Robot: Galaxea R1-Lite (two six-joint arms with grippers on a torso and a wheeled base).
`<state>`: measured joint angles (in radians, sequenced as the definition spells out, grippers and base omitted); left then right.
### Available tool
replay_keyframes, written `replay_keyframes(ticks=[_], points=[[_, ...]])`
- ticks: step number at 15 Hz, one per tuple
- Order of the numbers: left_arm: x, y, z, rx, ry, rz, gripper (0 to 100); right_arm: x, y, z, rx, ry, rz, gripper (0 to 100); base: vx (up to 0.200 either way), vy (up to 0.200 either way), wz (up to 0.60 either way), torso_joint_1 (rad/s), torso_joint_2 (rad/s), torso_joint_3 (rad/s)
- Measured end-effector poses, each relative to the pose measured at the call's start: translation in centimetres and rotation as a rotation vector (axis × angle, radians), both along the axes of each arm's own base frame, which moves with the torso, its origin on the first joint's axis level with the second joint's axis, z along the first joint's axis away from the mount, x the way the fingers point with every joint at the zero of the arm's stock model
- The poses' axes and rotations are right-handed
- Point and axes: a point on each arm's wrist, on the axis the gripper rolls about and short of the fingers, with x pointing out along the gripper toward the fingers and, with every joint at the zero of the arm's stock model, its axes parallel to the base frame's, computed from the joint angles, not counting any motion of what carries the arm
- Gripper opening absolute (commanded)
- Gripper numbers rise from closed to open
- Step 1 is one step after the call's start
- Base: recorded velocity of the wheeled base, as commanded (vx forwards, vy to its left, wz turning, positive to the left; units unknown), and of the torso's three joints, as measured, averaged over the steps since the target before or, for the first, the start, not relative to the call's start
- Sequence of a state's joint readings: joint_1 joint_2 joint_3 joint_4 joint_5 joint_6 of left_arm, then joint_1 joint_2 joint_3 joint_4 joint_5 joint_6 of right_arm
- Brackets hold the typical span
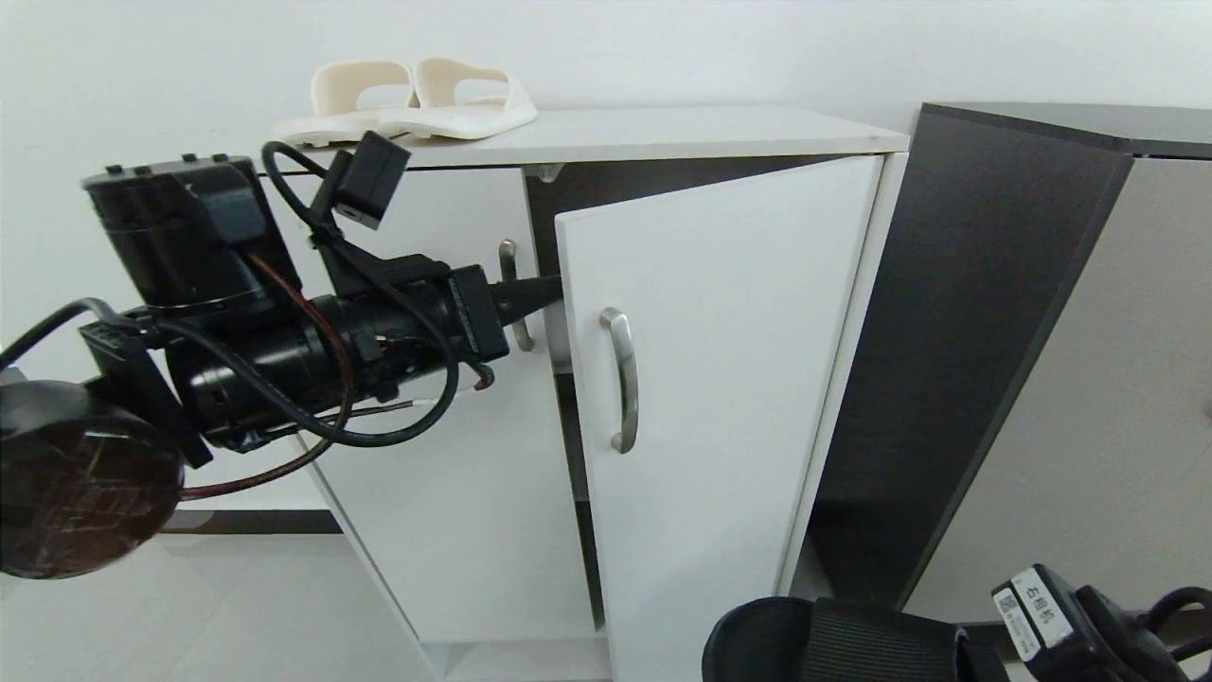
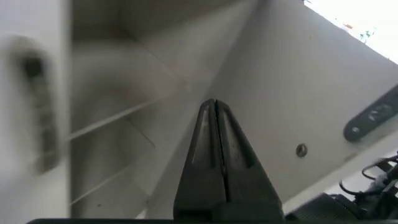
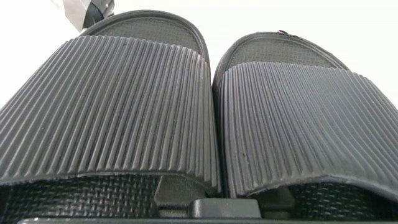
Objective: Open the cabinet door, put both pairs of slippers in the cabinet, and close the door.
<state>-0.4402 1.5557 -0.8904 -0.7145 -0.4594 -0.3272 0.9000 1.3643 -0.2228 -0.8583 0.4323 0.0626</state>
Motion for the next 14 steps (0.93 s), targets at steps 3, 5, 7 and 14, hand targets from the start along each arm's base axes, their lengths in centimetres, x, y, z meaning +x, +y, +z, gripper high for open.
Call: replay_keyframes(ticks=[3,5,7,14], points=[[-0.2,-2.0,-0.9,0.012,0.024,-0.059,0,0.0,0.0,-0.1,-0.003,0.002,0.000,0,-0.200,0.000,0.00,0.004,0.00,-0.001],[-1.2,-2.7,-1.1,0.011,0.035,-0.099,0,-0.1,-0.1,-0.3,-0.009,0.009,0.012,0,-0.200,0.000,0.00,-0.005,0.00,0.002],[-2.8,-3.5,-1.1,0.013,0.033,-0.155,0,-0.8,-0.5,-0.7,-0.001,0.040,0.120,0,-0.200,0.000,0.00,0.002,0.00,0.005],[-3.6,-2.1,-0.8,-0.023,0.002,-0.130,0,-0.4,-0.4,-0.6,-0.002,0.043,0.085,0,-0.029,0.000,0.00,0.000,0.00,0.000]])
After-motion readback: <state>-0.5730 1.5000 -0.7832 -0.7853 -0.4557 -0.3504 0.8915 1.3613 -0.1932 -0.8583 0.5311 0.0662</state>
